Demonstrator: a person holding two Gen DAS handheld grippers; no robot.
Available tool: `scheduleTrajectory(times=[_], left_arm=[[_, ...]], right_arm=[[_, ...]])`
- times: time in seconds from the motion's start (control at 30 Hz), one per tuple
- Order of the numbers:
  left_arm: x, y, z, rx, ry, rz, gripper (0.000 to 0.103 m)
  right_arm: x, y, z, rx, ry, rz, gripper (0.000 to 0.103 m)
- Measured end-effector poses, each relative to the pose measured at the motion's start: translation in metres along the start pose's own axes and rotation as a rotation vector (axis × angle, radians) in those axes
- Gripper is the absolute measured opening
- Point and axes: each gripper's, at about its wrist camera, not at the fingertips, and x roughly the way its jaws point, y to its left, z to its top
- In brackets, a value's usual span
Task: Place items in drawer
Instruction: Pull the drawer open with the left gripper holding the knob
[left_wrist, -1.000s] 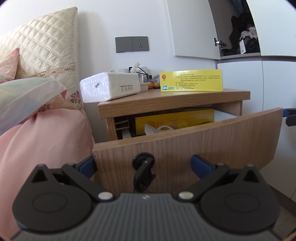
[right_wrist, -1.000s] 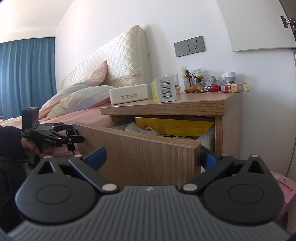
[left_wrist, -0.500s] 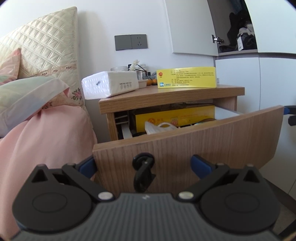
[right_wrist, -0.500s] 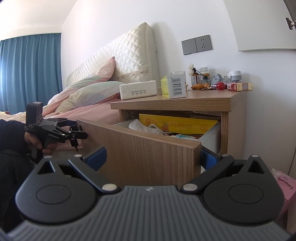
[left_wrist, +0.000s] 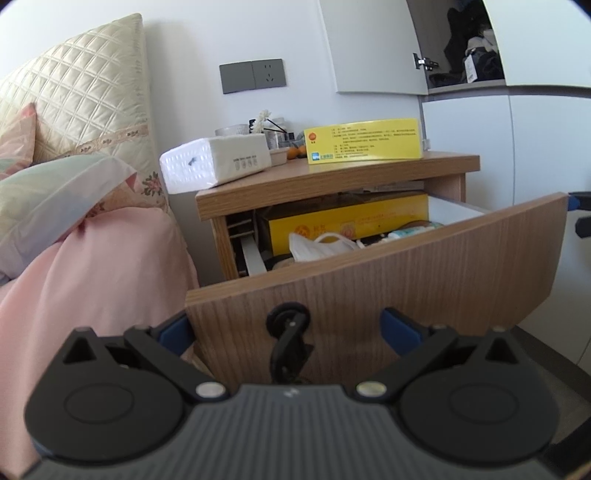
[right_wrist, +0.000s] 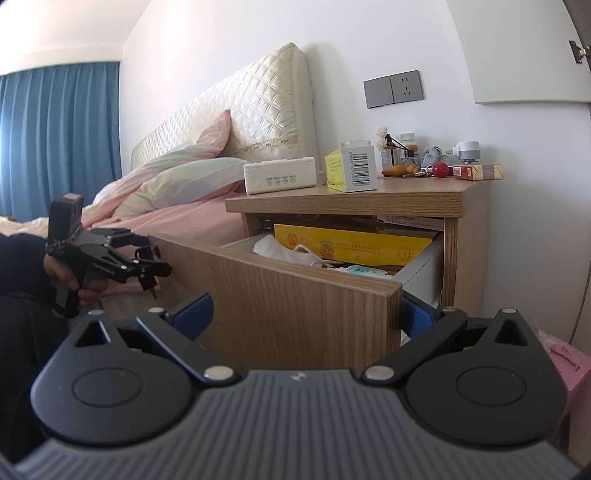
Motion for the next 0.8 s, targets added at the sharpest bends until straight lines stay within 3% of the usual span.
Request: scheduleTrajectory(times=[0.37, 0.57, 0.8], left_arm=[[-0.008, 0.004, 0.005, -0.042, -0.006, -0.008, 0.103], [-0.016, 0.003, 0.012, -0.048, -0.042, 0.005, 0.103], [-0.027, -0.001, 0.021, -0.076, -0.078, 0.006, 0.103]], right_arm=[[0.004, 0.008, 0.002, -0.018, -0.022, -0.067, 0.103], [0.0, 0.012, 0.013, 0.002, -0.079, -0.148, 0.103], [0.008, 0.025, 0.031, 0.035, -0.081, -0.242, 0.103]])
